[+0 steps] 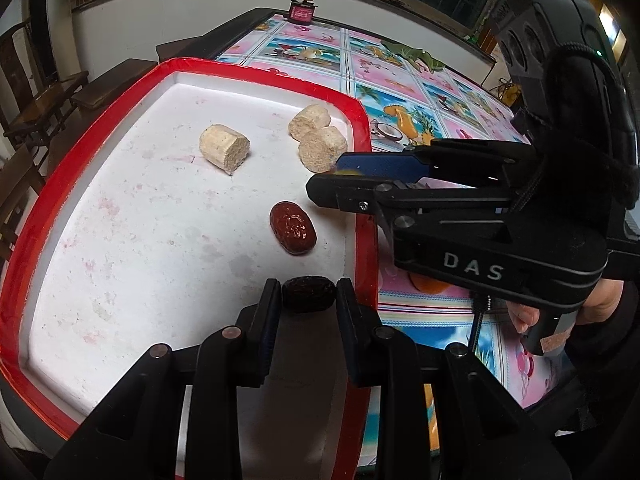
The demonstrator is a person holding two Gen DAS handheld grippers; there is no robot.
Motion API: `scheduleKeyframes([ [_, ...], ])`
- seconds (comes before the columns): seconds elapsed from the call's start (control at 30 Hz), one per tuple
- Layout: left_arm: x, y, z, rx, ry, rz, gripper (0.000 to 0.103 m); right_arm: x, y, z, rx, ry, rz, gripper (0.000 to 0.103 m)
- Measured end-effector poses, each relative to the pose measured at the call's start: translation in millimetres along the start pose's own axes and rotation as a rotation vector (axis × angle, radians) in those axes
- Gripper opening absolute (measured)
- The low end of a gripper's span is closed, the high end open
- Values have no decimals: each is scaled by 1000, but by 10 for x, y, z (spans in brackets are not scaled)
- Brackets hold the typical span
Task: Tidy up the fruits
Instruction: 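Open the right tool to drop the grape while the left tool releases its date, then grasp an orange with the left tool while the right tool grasps another orange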
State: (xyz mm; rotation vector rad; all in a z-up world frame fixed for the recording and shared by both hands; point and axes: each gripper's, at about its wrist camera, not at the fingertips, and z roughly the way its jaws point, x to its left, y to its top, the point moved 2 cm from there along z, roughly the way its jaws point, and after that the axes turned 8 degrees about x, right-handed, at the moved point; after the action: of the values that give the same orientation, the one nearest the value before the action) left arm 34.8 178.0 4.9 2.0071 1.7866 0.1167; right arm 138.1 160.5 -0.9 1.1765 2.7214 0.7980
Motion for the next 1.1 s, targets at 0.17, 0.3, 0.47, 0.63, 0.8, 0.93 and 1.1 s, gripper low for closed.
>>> scheduleKeyframes([
  [0.17, 6, -14, -26, -6, 13, -7, 42, -10, -5, -95, -27, 6, 14, 41],
  [0.3, 43, -39, -57, -13, 25, -20, 53, -23, -46, -217, -52, 16, 38, 41],
  [0.47, 77, -79, -121, -27, 31, -33, 62, -41, -178, -455, -95, 35, 86, 43],
  [0.63, 60, -127, -197, -47, 34, -45, 70, -63, -457, -698, -124, 54, 157, 64],
  [0.8, -6, -139, -244, -57, 52, -39, 73, -1, -781, -847, -113, 60, 190, 71],
  [0.93, -85, -152, -271, -61, 54, -28, 76, 7, -1040, -981, -121, 80, 236, 77],
  [1.1, -236, -152, -304, -64, 64, 14, 76, -18, -1367, -1075, -129, 47, 293, 82],
])
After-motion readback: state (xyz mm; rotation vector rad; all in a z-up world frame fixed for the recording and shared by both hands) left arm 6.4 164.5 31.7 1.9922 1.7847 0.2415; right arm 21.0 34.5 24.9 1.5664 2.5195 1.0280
